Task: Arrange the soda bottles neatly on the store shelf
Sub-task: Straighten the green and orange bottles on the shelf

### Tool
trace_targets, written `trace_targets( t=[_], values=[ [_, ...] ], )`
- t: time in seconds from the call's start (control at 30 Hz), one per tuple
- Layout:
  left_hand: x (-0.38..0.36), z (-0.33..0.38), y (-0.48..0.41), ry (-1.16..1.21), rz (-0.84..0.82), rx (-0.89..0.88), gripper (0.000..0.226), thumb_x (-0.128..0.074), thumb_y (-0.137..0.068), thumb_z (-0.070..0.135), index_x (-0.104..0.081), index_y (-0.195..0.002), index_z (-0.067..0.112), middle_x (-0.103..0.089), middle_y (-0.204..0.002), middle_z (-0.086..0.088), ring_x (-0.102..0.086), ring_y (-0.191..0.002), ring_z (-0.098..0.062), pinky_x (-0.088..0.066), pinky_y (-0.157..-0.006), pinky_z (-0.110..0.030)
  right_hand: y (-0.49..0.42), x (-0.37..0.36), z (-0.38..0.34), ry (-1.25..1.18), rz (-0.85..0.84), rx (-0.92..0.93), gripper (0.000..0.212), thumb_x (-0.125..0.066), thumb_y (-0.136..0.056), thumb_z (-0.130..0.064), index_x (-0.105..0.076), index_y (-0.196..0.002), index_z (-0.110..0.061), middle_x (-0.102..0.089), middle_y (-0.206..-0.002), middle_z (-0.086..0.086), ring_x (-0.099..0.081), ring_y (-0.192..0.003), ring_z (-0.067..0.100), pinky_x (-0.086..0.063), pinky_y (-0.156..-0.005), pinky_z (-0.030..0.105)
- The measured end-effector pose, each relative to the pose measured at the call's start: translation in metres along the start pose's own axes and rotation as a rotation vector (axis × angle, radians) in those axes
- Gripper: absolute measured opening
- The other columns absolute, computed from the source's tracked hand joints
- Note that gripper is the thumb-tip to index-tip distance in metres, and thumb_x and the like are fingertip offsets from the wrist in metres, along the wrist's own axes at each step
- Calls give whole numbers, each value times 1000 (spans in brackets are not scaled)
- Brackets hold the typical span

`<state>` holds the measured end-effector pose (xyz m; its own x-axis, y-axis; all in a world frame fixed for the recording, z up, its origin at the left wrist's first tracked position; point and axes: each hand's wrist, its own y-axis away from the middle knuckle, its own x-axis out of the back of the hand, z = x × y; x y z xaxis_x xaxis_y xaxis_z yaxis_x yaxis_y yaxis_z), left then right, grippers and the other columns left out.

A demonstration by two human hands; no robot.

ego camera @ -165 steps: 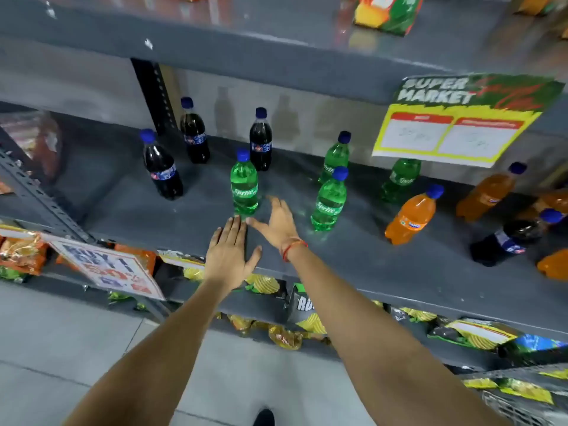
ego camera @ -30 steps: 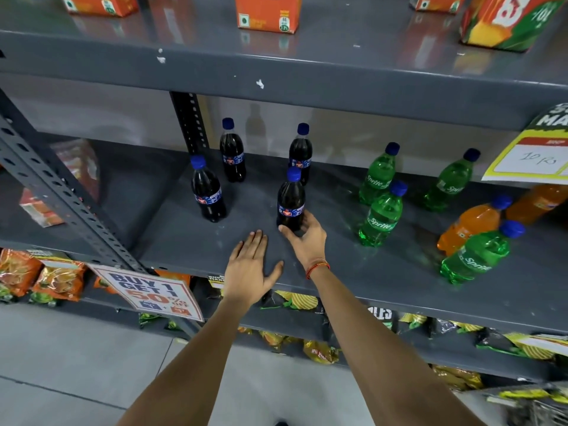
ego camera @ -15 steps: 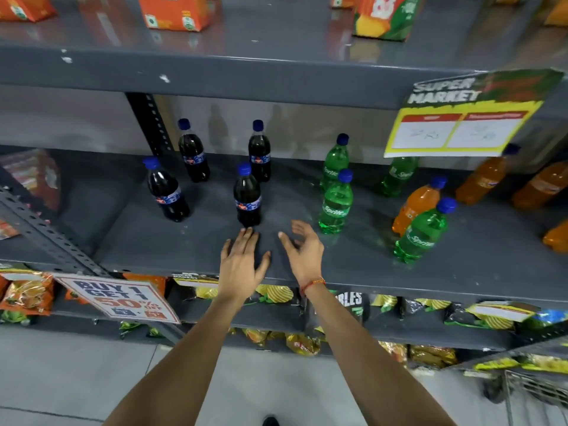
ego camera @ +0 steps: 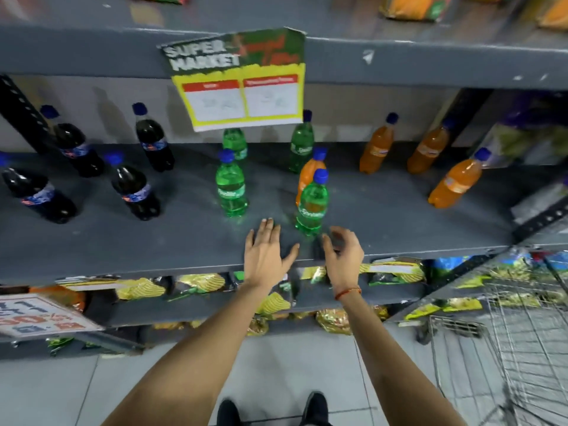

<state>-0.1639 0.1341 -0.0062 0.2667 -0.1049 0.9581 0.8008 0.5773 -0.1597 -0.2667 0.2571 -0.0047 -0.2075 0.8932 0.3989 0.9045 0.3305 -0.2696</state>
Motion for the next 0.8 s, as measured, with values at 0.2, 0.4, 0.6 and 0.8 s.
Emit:
trace_targets(
  t=[0.2, 0.4, 0.6, 0.8],
  values=[
    [-8, 10, -2, -73, 28, -8, 74, -26, -87, 56, -41, -133, -1, -45, -141, -20, -39, -132, -30, -31, -109, -46, -54, 21, 12, -102, -30, -115, 20, -67, -82, -11, -61, -100, -4, -64, -98, 12, -62, -86, 22, -56, -77, 37],
    [-9, 16, -2, -44, 61, -2, 71, -29, -86, 51, -46, -130, -2, -49, -137, -20, -43, -129, -31, -32, -108, -46, -109, 0, 15, -32, -388, -94, 60, -77, -73, -11, -49, -125, -4, -63, -116, 18, -60, -106, 27, -46, -97, 35],
    [-7, 18, 0, -41, 53, 26, 68, -35, -85, 51, -48, -128, -1, -52, -135, -18, -45, -128, -29, -36, -107, -45, -142, -20, 15, -145, -747, -74, 59, -60, -74, 19, -41, -128, 4, -58, -96, 2, -55, -87, 11, -48, -90, 35],
    [-8, 19, 1, -46, 43, 47, 66, -37, -85, 51, -48, -129, 2, -52, -136, -16, -46, -128, -28, -36, -106, -44, -148, -13, 9, -186, -814, -46, 38, -64, -75, 13, -53, -93, -18, -59, -86, -3, -55, -83, 13, -48, -86, 34]
  ],
)
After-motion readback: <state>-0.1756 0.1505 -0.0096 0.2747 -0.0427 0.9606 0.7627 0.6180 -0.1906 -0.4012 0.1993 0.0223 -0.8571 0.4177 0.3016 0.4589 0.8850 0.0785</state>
